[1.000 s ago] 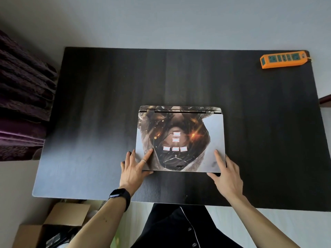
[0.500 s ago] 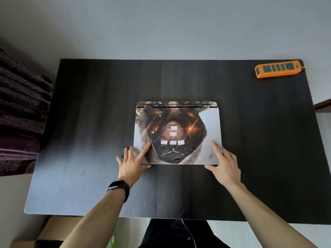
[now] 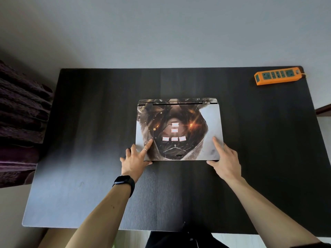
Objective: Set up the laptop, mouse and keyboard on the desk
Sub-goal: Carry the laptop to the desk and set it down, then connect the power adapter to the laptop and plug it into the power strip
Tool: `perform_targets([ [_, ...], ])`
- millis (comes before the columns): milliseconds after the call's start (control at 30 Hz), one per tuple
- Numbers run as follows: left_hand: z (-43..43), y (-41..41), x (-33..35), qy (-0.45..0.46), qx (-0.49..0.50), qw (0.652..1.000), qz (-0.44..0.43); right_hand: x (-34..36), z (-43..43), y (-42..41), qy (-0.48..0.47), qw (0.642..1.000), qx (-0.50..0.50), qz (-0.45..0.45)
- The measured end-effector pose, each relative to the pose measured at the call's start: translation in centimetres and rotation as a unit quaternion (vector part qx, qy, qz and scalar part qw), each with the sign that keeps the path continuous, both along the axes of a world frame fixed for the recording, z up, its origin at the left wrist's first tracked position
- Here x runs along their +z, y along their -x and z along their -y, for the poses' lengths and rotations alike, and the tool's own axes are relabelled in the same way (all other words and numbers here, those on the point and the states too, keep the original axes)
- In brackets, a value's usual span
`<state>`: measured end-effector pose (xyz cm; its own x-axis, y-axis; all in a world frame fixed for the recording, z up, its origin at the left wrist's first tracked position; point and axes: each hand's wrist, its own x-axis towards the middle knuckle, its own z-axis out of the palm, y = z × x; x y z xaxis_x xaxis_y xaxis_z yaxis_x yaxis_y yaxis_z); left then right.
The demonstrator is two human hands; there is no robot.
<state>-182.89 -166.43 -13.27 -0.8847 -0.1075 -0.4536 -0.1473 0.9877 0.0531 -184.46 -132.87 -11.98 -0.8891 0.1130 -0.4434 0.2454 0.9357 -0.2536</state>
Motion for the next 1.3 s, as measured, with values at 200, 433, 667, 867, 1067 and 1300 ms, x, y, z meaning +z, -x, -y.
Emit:
perform_targets([
  [200,0.6,0.8,0.6,-0.005,0.004,1.0,0.004,-0.6,0.4,-0.1,0.009,1.0,0.017,-0.018],
  [433,0.6,0.5,1.0,-0.025,0.028,0.999,0.027,-0.3,0.1,-0.1,0.011,1.0,0.015,-0.014],
  [667,0.6,-0.7,1.1,-0.071,0.056,0.995,0.03,0.1,0.7,-0.6,0.025,1.0,0.0,0.009],
  [867,-0.3,-2.0,1.8,-0.077,0.06,0.993,0.071,0.9,2.9,-3.0,0.017,0.996,-0.064,0.063],
  [1067,0.0,-6.0,2.7,-0.148,0.122,0.981,0.039,3.7,4.9,-7.7,0.062,0.997,-0.016,0.046],
  [1300,-1.2,-12.3,6.1,-0.201,0.144,0.967,-0.059,8.5,8.8,-10.8,0.14,0.984,0.106,-0.02],
])
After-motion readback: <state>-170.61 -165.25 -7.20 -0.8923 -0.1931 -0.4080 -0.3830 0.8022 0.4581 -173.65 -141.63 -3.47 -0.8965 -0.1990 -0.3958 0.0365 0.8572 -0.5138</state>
